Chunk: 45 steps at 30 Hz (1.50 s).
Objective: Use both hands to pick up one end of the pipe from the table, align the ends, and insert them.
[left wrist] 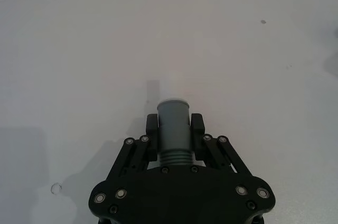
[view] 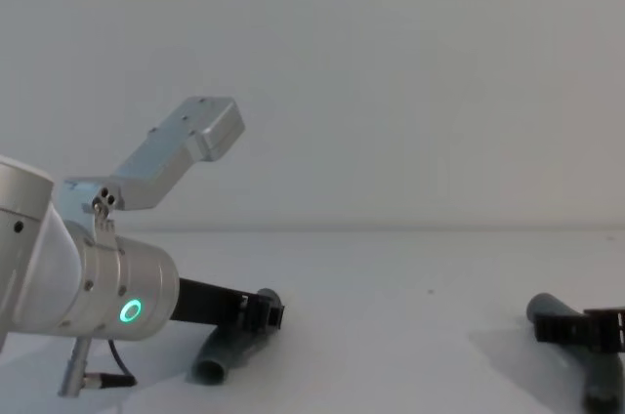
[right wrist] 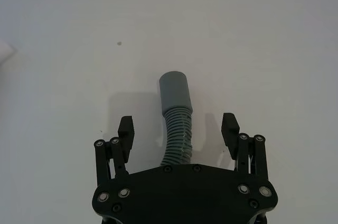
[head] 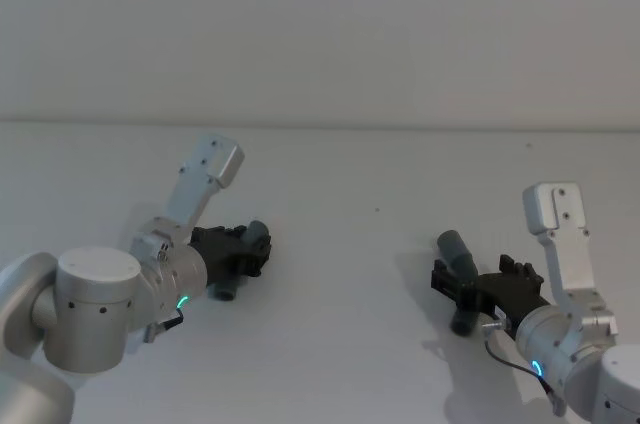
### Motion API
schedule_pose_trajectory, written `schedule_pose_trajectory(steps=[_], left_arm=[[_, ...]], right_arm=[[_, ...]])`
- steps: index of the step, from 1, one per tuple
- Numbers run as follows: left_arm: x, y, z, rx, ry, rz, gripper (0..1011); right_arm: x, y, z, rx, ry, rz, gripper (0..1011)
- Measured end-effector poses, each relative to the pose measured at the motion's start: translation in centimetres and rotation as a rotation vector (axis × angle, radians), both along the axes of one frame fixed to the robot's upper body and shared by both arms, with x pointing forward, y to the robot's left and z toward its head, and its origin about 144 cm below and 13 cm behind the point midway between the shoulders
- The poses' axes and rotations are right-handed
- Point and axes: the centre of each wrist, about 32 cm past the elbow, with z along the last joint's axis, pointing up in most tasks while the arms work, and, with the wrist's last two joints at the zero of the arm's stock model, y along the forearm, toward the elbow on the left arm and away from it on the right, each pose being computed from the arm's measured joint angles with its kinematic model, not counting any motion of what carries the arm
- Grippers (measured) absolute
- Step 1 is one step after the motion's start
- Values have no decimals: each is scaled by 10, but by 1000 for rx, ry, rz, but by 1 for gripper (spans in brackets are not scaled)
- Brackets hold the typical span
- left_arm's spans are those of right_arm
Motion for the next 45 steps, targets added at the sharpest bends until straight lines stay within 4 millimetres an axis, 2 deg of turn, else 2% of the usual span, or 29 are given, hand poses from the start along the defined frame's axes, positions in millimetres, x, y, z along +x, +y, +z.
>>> schedule_pose_trajectory(steps=[45], left_arm=[[0,0,0,0,0,0,345]], right_arm=[[0,-1,-7,-43,46,33,1003]])
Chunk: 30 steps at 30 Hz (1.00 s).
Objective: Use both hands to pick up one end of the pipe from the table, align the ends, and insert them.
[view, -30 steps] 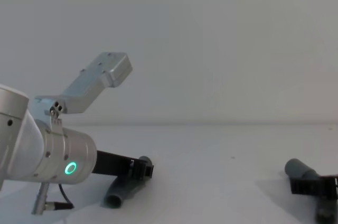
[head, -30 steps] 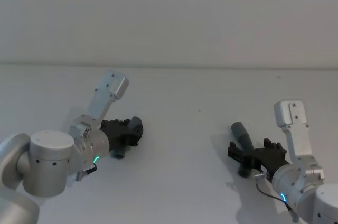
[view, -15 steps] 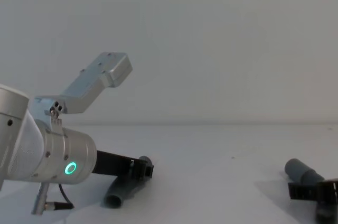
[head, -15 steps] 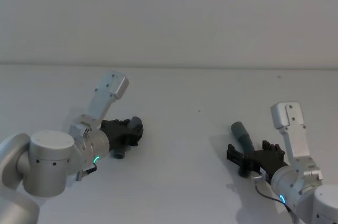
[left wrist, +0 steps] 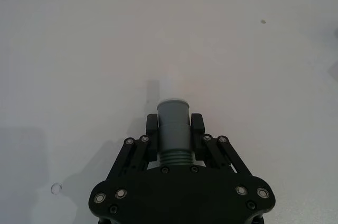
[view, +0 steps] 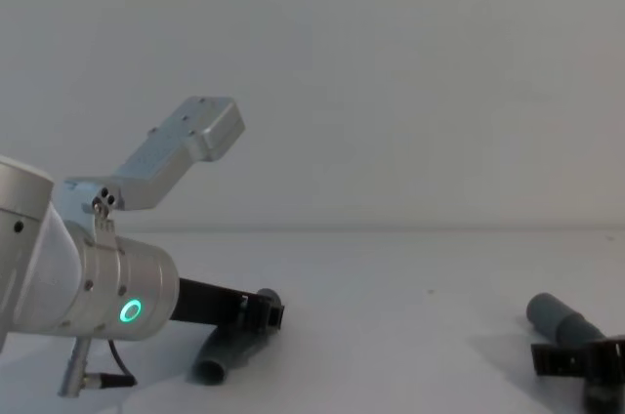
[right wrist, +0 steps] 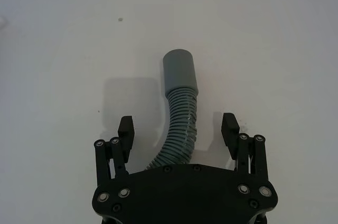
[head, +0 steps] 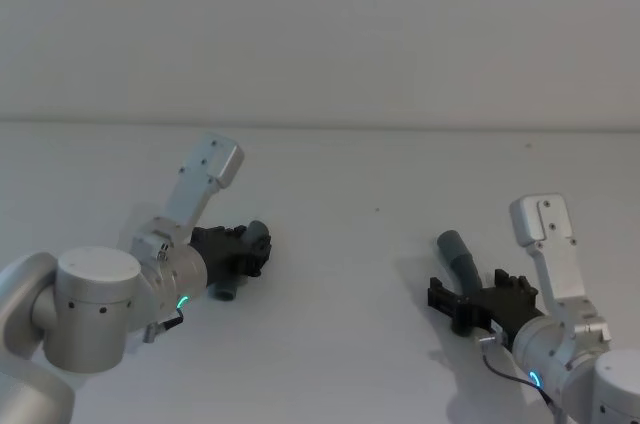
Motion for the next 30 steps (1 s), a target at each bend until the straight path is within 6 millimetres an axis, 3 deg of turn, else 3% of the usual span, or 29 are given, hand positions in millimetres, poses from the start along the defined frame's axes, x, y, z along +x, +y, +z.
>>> schedule_pose_trajectory(steps=[4,9,23,24,30], left_arm=[[0,0,0,0,0,0,345],[0,0,0,0,0,0,345],[0,0,0,0,0,0,345],[0,0,0,0,0,0,346],[0,0,0,0,0,0,345]], right_arm=[[0,0,0,0,2,3,982],[0,0,1,0,6,8,856],[-1,-1,1,0,8,11,418],[-1,-1,1,0,8,11,348],[-1,-1,1,1,7,12,197]])
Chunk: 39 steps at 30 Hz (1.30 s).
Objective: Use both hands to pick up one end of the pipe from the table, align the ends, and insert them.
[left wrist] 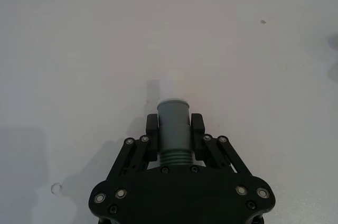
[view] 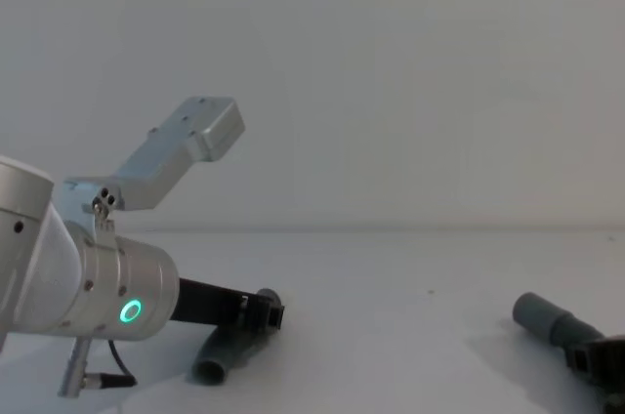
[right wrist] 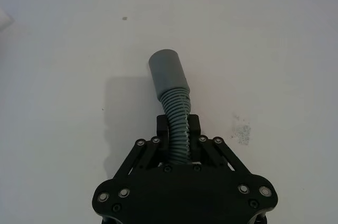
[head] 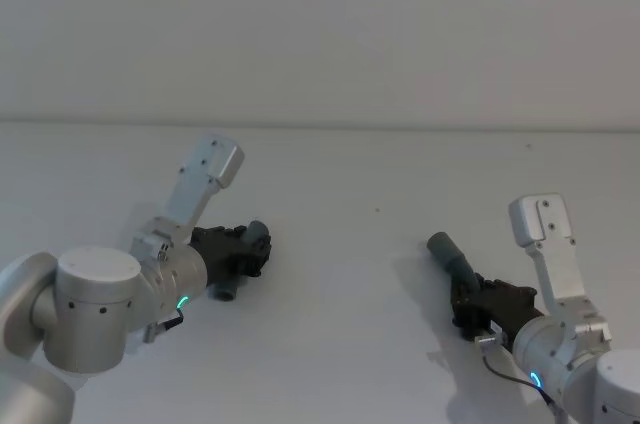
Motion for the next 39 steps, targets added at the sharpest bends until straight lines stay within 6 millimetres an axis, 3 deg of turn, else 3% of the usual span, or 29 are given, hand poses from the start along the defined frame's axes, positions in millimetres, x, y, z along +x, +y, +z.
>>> schedule_pose_trajectory(steps=[21,39], left_arm=[[1,-3,2,8,-3,1,345],[6,-25,32,109,-91,-30,345]], right_arm=[[1,-4,-2,2,-16,21,144],[8,-39,14,54,-187,181,144]])
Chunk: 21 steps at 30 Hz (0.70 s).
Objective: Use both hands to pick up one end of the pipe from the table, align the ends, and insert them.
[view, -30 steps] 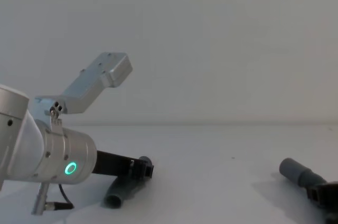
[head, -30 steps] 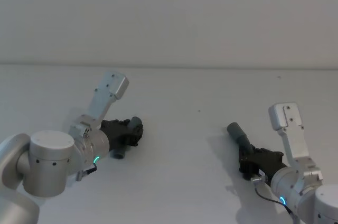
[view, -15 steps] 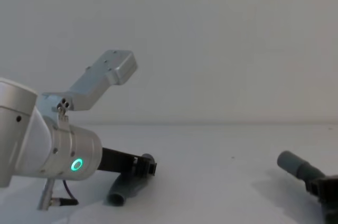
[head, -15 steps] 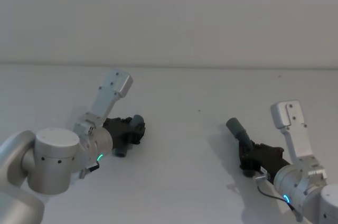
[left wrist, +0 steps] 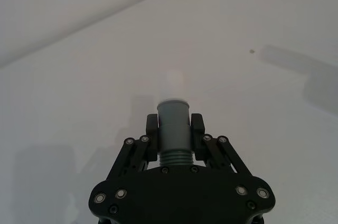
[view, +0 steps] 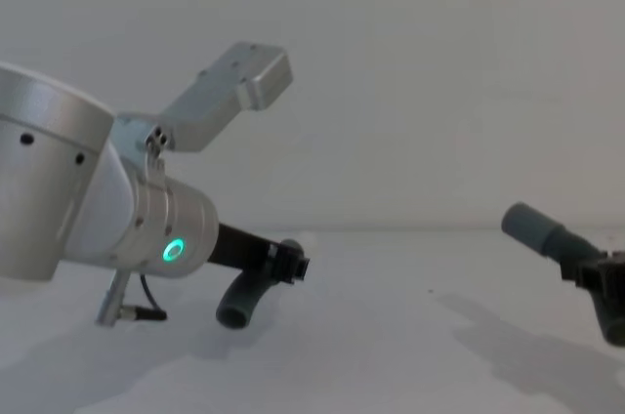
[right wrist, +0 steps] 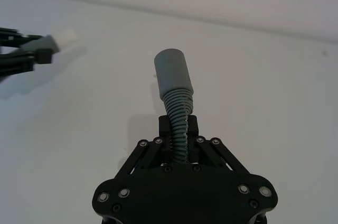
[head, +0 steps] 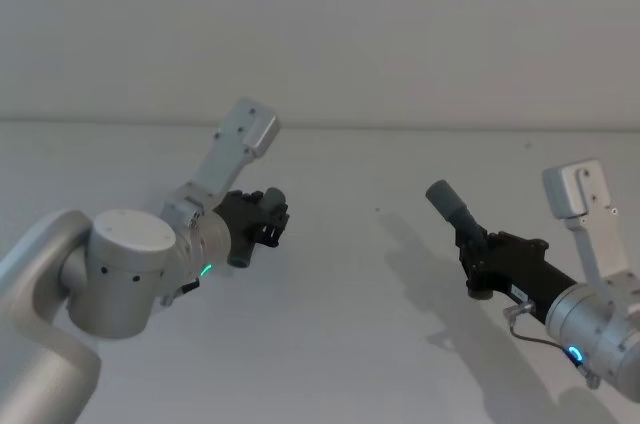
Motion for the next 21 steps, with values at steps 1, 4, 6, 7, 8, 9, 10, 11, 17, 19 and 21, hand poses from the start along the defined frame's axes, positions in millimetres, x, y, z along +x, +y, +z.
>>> schedule_pose_trajectory(steps=[1,4,6,7,8,9,10,11,17,19,21], left_arm=[[0,0,2,6,-5,-5,345],[1,-1,7,23,-16,-25,345],[2,-1,10,31,-21,-39,345],[2,0,12,37,-25,-51,345],[2,1,13,39,-26,-60,345],[2,1,14,42,-28,-64,345],[2,3,16,46,-29,-80,345],[2,4,17,47,-30,-87,345],[1,14,21,50,-37,-140,345],[-1,20,22,45,-40,-164,345],[-2,26,23,40,-44,-184,345]], right_arm=[[0,-2,1,3,-9,13,144],[1,-9,3,2,-34,52,144],[1,-16,5,-3,-56,85,144],[1,-17,5,-6,-61,95,144],[2,-19,5,-8,-68,106,144],[2,-22,6,-13,-73,117,144],[2,-26,6,-20,-83,138,144],[2,-28,7,-23,-90,153,144],[1,-45,7,-61,-126,245,144],[0,-50,6,-75,-136,279,144],[-1,-54,6,-86,-143,304,144]])
